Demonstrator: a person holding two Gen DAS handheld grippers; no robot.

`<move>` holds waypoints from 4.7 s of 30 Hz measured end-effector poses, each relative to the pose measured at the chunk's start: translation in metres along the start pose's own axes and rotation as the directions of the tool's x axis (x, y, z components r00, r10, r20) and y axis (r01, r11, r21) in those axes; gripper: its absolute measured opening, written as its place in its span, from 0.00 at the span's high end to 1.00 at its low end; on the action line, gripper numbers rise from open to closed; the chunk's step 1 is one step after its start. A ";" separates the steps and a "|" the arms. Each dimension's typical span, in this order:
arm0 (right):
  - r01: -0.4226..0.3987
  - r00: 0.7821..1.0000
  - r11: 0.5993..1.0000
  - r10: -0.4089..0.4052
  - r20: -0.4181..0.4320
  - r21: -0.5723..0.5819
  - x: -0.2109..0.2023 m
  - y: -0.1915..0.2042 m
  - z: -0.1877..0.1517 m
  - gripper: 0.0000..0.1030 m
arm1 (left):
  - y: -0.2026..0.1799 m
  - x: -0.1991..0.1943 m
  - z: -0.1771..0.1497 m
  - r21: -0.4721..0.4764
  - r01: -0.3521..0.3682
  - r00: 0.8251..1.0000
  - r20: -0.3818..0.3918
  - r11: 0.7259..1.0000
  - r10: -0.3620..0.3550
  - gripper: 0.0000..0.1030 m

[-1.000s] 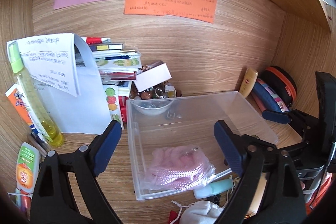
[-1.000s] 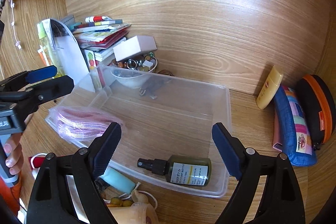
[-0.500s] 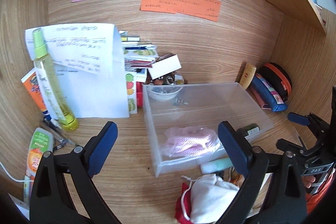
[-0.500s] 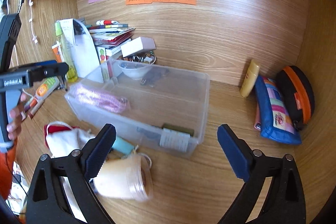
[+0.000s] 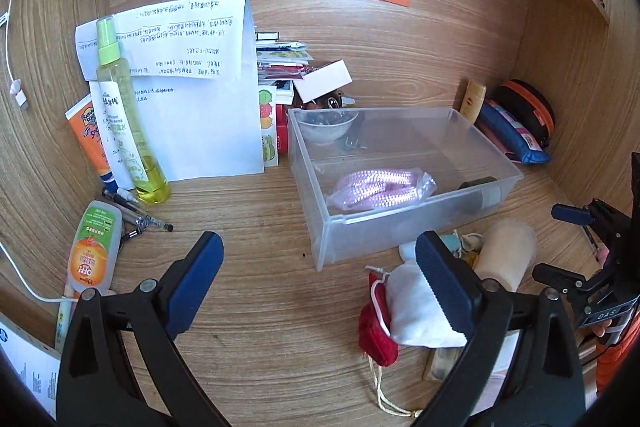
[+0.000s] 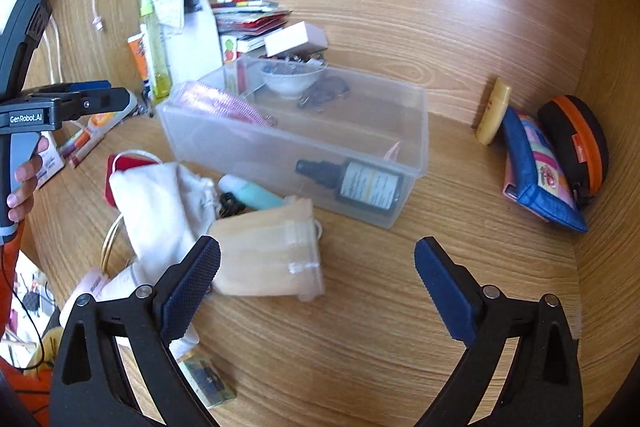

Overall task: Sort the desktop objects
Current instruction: 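Open and lift both tools away from the clear bin, then grasp the beige plastic container with the right tool while the left reaches the white cloth bag, then grasp the white cloth drawstring bag with the left tool, then carry the beige container with the right tool while the left carries the white bag into the bin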

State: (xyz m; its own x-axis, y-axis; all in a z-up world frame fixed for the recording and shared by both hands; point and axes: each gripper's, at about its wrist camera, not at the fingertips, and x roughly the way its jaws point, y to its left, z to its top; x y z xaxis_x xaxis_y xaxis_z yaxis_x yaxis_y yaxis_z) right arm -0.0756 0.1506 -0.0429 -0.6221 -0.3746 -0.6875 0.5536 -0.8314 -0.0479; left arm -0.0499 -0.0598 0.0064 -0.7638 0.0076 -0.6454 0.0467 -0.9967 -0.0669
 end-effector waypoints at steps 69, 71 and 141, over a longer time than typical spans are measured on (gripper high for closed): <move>-0.100 0.994 0.993 0.102 -0.029 0.062 0.020 -0.033 -0.004 0.36 | -0.098 0.098 -0.013 0.193 0.185 0.837 -0.544 0.964 -0.052 0.05; -0.109 0.994 0.991 0.111 -0.023 0.072 0.019 -0.034 -0.004 0.36 | -0.095 0.099 -0.014 0.169 0.193 0.831 -0.552 0.967 -0.069 0.05; -0.193 0.976 0.959 0.166 0.143 0.206 -0.016 -0.056 0.093 0.38 | -0.053 -0.002 0.070 0.048 0.283 0.958 0.036 0.958 -0.285 0.33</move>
State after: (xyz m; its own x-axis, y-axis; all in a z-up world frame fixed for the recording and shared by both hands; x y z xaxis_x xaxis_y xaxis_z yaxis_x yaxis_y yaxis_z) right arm -0.1482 0.1651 0.0381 -0.5942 -0.5622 -0.5751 0.5374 -0.8096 0.2361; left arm -0.0958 -0.0122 0.0645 -0.7683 0.2879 -0.5717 -0.2021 -0.9565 -0.2102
